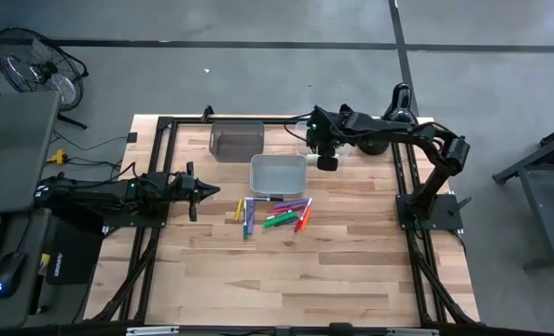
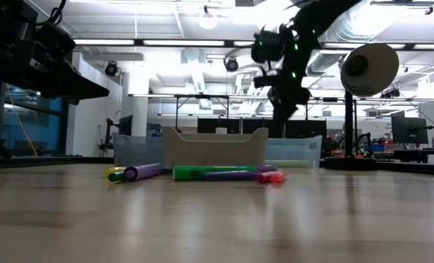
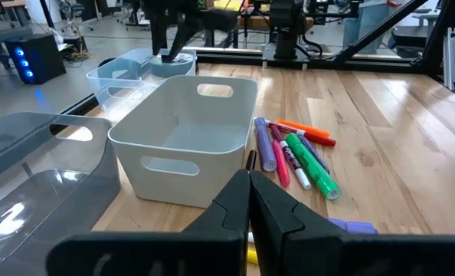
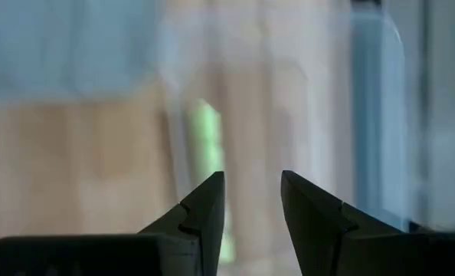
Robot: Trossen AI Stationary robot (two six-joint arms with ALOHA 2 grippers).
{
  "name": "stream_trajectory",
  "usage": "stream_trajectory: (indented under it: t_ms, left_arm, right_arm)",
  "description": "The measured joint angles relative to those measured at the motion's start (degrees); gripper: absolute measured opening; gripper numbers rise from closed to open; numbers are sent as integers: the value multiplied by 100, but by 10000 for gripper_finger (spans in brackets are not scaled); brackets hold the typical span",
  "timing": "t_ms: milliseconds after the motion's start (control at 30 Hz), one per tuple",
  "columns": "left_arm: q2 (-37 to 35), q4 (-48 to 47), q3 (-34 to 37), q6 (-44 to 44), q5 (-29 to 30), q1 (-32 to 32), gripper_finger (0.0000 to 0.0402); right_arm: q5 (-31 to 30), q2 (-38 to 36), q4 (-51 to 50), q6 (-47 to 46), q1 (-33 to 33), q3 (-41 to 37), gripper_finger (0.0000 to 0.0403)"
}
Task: Pick & Place Markers
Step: Put the green highlighter into the transparent bin
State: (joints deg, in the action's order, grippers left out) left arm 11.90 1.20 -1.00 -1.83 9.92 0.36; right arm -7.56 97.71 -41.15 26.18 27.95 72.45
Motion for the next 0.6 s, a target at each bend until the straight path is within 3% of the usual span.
stream_trajectory:
  t_ms: [267, 600]
  left_arm:
    - [0, 0, -2, -2, 2, -1, 1]
    - [0, 0, -2, -2, 0, -2, 1]
  right_arm:
    - [1663, -2, -409, -270, -499, 606, 119]
    - [1743, -1, -259, -575, -1513, 649, 119]
